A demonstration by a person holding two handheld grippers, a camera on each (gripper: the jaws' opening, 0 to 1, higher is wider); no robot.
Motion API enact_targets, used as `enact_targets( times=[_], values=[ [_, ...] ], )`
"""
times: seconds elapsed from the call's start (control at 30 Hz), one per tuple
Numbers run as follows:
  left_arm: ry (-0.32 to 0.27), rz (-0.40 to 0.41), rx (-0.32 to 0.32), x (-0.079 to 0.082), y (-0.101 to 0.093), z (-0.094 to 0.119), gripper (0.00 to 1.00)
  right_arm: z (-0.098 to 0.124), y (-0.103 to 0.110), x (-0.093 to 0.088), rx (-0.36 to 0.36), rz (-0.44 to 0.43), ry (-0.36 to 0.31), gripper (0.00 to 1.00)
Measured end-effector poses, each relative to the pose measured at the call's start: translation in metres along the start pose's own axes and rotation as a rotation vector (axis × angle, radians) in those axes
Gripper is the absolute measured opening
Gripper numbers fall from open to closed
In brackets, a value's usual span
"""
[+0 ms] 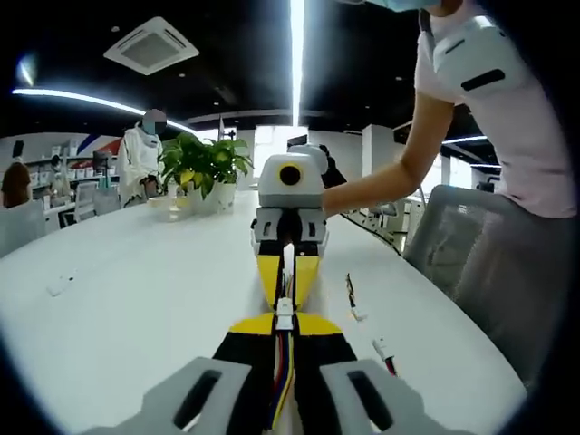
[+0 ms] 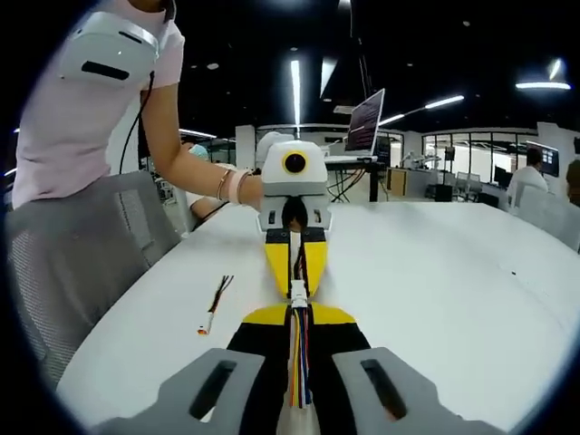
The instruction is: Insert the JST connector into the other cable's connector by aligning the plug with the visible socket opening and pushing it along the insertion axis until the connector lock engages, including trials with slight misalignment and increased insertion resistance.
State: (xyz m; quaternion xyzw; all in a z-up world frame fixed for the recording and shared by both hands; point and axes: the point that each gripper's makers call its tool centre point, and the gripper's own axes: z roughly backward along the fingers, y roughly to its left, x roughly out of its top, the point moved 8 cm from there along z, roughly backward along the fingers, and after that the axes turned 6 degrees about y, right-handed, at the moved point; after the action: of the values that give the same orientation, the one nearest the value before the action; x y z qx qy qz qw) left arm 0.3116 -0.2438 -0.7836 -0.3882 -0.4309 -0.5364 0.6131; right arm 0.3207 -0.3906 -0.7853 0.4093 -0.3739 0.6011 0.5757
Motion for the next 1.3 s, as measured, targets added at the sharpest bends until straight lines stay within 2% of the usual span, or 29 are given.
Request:
enact_targets(
  times=[0.37,0.7,0.97,1.17,1.3],
  values=[
    [0.032,-0.013,-0.018,-0.015,0.028,-0.009,0.01,-0.007,-0.022,-0.016,-0.031,-0.011,0.008,0.03],
    [0.059,-0.001,-0.013,-0.028,0.028,-0.012,0.01,-0.016,-0.025,-0.03,-0.033,-0.029,0.028,0.03],
    [0.052,-0.006,-0.001,-0.027,0.028,-0.013,0.01,-0.015,-0.026,-0.03,-0.043,-0.042,0.039,0.04],
    [0.055,0.02,0.001,-0.027,0.026,-0.012,0.02,-0.015,-0.026,-0.029,-0.041,-0.049,0.037,0.04],
    [0.073,0.026,0.004,-0.028,0.028,-0.012,0.02,-0.016,-0.029,-0.029,-0.055,-0.07,0.037,0.1]
  ],
)
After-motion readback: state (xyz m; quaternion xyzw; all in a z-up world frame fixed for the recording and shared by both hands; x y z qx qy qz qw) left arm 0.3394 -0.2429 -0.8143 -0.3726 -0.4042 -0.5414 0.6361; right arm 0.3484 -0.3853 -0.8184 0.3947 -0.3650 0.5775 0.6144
